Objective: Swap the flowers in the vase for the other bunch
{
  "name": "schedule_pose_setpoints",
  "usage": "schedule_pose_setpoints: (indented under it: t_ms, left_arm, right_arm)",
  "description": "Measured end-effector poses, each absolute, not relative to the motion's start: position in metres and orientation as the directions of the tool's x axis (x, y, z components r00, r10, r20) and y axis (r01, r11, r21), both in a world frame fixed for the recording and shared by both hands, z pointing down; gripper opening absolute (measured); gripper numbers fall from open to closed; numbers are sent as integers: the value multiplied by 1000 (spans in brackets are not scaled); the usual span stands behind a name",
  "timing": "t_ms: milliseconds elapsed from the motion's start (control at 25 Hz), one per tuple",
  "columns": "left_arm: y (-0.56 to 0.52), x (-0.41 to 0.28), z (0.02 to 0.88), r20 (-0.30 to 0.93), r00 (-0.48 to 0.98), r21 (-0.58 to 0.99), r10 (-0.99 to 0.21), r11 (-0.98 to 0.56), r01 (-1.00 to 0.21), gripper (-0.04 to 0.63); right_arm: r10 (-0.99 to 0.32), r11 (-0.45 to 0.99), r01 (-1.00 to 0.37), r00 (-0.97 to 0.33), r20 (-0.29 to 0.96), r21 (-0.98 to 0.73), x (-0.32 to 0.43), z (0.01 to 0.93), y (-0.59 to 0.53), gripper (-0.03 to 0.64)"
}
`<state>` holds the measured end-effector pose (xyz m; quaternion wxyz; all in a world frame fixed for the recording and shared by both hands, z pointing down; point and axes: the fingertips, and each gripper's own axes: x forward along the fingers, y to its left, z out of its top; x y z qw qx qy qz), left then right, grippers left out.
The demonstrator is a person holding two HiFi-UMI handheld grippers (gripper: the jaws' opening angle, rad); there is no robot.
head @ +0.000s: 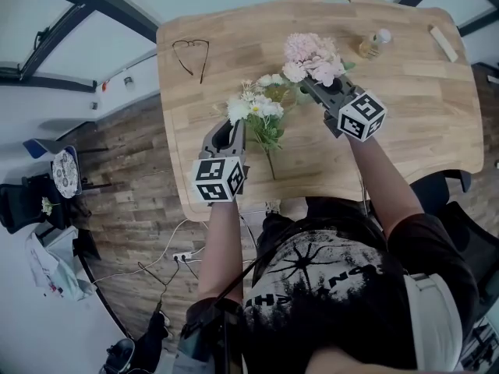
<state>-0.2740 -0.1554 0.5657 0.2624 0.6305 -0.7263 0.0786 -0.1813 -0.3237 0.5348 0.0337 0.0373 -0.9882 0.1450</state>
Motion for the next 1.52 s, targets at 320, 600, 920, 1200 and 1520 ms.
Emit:
schedule_pose_setpoints:
  t_ms: [320,600,920,1200,1520]
  left_arm:
    - [-158,-267,571,485,-52,223,-873,181,-958,71]
    - [-160,-264,573,490,-41,229,-871,174,-958,71]
    - [-161,-263,574,491,-36,230,-870,170,-958,71]
    - [-156,-266,571,494,-35,225,-869,167,-960,71]
    - [-154,-267,557,476,-21,213,-879,138,-967,71]
  right_arm:
    - [-78,946,-99,-994,77,-310,-182,537,-329,66]
    - [-93,949,-111,-993,74,-297,-184,538,-328,94]
    - [-118,941,-137,-990,82,-309,-179,543,-331,167]
    - [-136,933,-158,-986,92,-322,-174,547,-327,189]
    - [-172,932,-199,-978,115,-302,-162,545,-322,189]
